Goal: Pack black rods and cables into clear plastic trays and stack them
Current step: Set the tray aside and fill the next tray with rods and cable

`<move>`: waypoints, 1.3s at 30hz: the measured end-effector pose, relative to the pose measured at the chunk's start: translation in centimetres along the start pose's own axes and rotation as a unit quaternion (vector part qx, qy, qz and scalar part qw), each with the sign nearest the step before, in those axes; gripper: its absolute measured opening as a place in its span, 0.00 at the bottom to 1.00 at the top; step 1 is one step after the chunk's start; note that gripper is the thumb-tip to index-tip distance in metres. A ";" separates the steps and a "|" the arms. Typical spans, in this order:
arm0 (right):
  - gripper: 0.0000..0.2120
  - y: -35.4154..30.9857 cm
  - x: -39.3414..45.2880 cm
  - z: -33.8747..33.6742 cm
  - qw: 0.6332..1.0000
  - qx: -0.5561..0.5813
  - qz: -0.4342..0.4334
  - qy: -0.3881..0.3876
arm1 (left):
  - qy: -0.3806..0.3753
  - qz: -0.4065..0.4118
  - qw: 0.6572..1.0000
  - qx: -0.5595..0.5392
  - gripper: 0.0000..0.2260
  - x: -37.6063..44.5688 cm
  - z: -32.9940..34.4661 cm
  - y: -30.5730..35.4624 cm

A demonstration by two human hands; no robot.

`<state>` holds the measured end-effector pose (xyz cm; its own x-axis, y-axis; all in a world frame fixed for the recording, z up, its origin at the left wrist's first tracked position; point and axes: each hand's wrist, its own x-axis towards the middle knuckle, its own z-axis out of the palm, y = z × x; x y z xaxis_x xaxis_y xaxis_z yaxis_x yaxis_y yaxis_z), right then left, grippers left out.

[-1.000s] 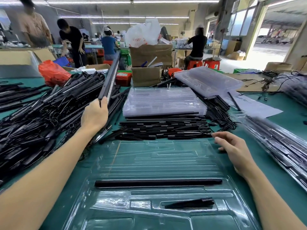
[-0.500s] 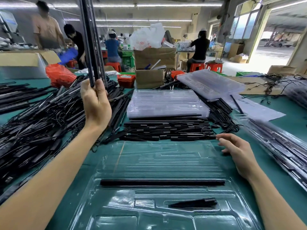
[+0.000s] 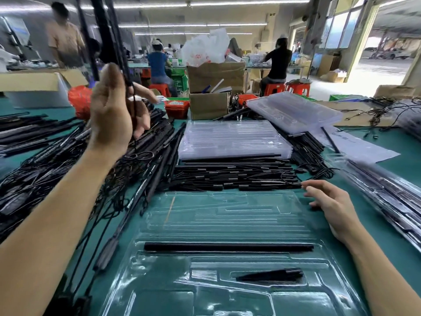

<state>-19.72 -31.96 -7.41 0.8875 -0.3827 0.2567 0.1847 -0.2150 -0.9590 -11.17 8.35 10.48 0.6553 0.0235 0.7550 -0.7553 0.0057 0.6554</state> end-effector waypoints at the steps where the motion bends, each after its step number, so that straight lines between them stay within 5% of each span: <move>1: 0.08 0.1 0.0 0.0 1.000 0.000 0.001 -0.001 | -0.007 -0.006 1.000 -0.002 0.23 -0.2 0.2 0.2; 11: 0.10 -1.0 0.8 -0.2 0.991 0.069 0.110 0.011 | -0.133 -0.029 0.990 0.021 0.26 -3.1 2.1 3.0; 15: 0.10 -5.6 0.5 2.0 0.990 -0.078 0.110 -0.045 | -0.172 -0.072 0.982 0.008 0.11 -5.1 3.1 1.7; 20: 0.33 -13.2 -1.5 8.4 0.958 0.155 0.031 -0.241 | -0.232 -0.104 0.961 0.106 0.08 -9.3 5.7 -0.6; 22: 0.21 -14.6 -2.3 11.2 0.938 0.227 0.016 -0.260 | -0.243 -0.112 0.954 0.138 0.09 -11.1 6.9 -1.2; 25: 0.06 -15.1 -3.2 13.7 0.955 0.240 -0.009 -0.172 | -0.287 -0.114 0.942 0.135 0.10 -13.3 6.9 -1.6; 28: 0.04 -14.1 -3.6 13.7 0.958 0.246 -0.011 -0.144 | -0.345 -0.122 0.908 0.205 0.17 -14.1 3.8 -2.2; 30: 0.04 -13.3 -3.5 13.2 0.960 0.252 0.004 -0.124 | -0.317 -0.112 0.884 0.325 0.19 -13.9 0.9 -3.2; 34: 0.06 -11.7 -3.4 12.8 0.948 0.297 0.063 -0.090 | -0.306 -0.213 0.759 0.533 0.20 -13.4 -3.6 -4.5; 39: 0.03 -9.4 -3.5 12.8 0.951 0.286 0.087 -0.076 | -0.292 -0.256 0.842 0.375 0.05 -12.5 -6.1 -4.3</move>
<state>-19.18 -17.05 -0.85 0.9682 -0.2245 0.1101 0.1912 0.3806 -0.9048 -16.18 14.14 -1.89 0.9521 -0.2861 0.1078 -0.2956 -0.7717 0.5632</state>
